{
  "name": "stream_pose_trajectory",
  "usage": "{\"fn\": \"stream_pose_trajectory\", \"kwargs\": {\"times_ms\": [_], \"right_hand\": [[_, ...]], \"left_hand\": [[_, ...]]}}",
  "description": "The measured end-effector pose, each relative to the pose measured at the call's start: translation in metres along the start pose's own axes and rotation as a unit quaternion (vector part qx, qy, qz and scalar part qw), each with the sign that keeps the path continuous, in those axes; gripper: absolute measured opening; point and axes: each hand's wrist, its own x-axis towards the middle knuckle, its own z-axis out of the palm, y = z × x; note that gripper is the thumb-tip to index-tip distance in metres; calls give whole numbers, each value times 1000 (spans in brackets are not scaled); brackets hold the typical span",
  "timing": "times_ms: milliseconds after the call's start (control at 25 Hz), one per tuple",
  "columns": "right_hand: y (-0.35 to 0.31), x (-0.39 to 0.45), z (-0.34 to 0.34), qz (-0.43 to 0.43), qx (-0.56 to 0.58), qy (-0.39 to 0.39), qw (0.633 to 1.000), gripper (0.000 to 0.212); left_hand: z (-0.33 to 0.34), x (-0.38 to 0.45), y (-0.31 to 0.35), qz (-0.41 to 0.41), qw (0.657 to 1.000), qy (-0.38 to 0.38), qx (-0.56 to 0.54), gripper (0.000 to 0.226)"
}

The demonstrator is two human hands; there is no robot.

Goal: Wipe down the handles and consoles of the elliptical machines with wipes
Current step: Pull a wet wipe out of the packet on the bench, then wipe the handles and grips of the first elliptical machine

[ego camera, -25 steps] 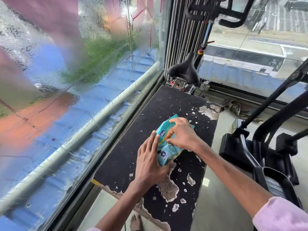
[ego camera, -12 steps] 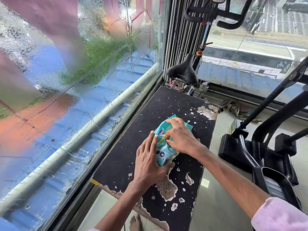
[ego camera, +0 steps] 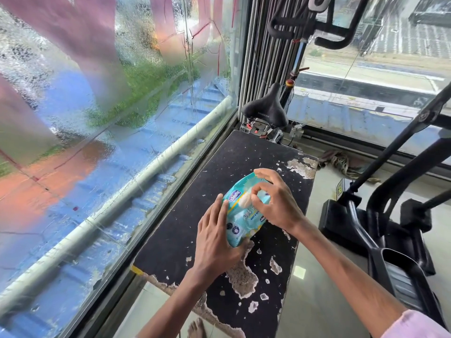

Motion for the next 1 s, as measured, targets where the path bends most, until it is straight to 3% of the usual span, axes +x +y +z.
{"fn": "stream_pose_trajectory", "kwargs": {"times_ms": [160,280,360,560,840,1000], "right_hand": [[-8,-7,-12,71,167,71,981,4],[-9,-14,-20,129,248,118,953,8],[-12,-23,-24,167,311,115,929,6],[-21,-53,-34,214,377,127,892,7],[-24,-119,-58,326,458,213,799,42],[-20,-166,-71,371,431,296,767,26]], "left_hand": [[-6,2,9,-8,999,15,-36,93],[-23,11,33,5,988,99,-121,57],[-33,22,53,-26,970,113,-212,31],[-25,36,80,-66,923,-2,-379,11],[12,14,100,-97,865,-123,-477,13],[40,-3,118,-95,837,-210,-497,16]]}}
